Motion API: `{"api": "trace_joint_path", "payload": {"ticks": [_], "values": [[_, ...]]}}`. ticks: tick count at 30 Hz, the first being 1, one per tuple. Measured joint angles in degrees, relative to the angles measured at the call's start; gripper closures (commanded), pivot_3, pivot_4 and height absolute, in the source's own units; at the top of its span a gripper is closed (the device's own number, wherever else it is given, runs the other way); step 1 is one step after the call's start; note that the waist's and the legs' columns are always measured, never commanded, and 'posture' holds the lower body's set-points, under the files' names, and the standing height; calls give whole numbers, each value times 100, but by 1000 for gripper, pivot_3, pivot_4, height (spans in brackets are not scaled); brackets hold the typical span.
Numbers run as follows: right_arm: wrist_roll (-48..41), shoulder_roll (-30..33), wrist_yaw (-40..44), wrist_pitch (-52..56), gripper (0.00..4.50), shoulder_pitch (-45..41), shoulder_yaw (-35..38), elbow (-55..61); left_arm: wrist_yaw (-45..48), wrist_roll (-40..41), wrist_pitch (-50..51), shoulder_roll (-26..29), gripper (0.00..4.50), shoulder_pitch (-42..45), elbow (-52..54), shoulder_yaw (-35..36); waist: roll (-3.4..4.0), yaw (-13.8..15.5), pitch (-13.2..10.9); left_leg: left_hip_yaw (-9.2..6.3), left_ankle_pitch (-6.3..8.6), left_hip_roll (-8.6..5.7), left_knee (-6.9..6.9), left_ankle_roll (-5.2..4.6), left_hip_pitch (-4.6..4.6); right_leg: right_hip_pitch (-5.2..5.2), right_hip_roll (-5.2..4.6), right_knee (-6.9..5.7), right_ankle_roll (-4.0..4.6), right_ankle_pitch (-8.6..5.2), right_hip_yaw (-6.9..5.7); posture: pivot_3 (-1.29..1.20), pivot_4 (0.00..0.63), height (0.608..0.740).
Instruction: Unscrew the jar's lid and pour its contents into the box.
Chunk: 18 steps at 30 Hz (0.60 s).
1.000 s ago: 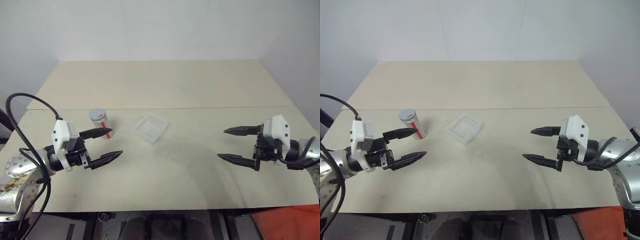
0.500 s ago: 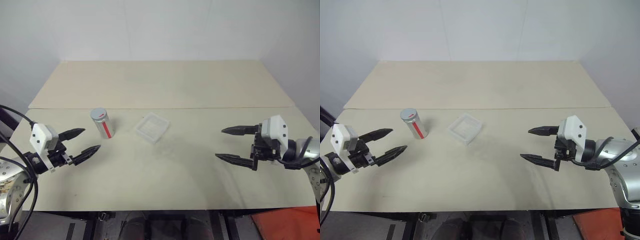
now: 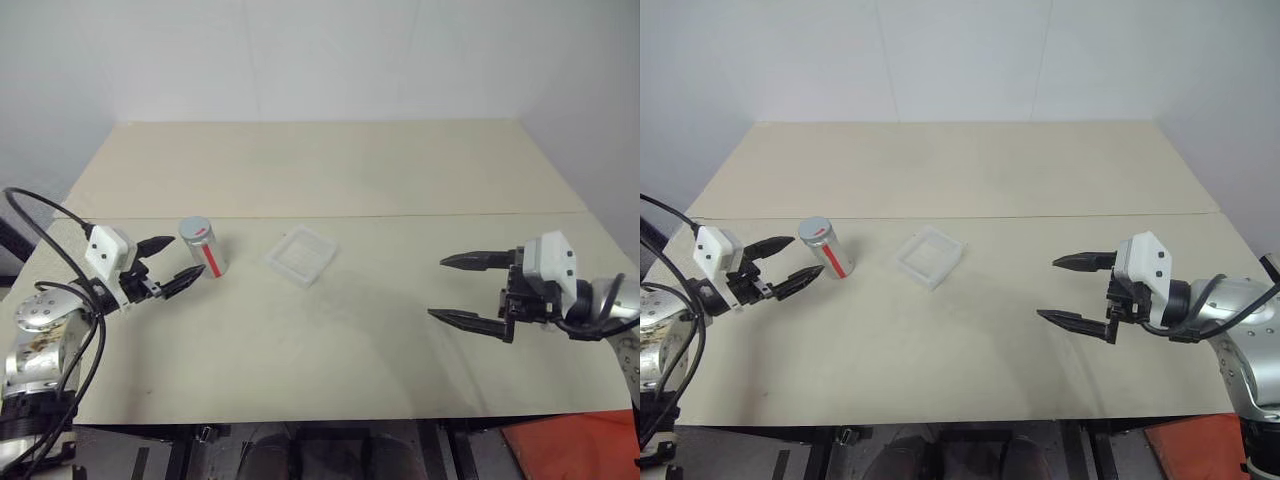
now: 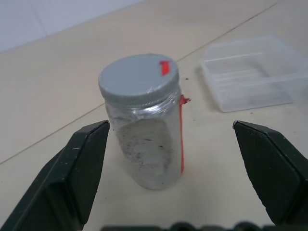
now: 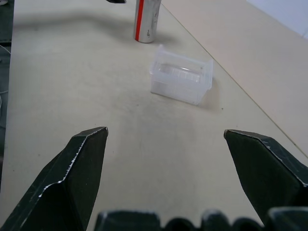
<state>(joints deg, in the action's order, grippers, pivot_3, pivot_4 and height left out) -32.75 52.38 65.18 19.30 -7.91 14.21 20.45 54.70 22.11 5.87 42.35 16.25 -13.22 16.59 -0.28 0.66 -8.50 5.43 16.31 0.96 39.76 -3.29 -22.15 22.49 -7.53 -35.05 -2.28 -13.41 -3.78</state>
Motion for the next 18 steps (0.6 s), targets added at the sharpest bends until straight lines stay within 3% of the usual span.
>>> {"api": "trace_joint_path", "payload": {"ticks": [18], "values": [[-222, 40, -216, 109, 0, 85, 239, 414, 145, -557, -949, -399, 16, 1513, -2189, -570, -2, 4, -1, -2, 0, -7, 2, -1, -9, -2, 1, -10, -8, 5, -13, 0, 150, 740]]}}
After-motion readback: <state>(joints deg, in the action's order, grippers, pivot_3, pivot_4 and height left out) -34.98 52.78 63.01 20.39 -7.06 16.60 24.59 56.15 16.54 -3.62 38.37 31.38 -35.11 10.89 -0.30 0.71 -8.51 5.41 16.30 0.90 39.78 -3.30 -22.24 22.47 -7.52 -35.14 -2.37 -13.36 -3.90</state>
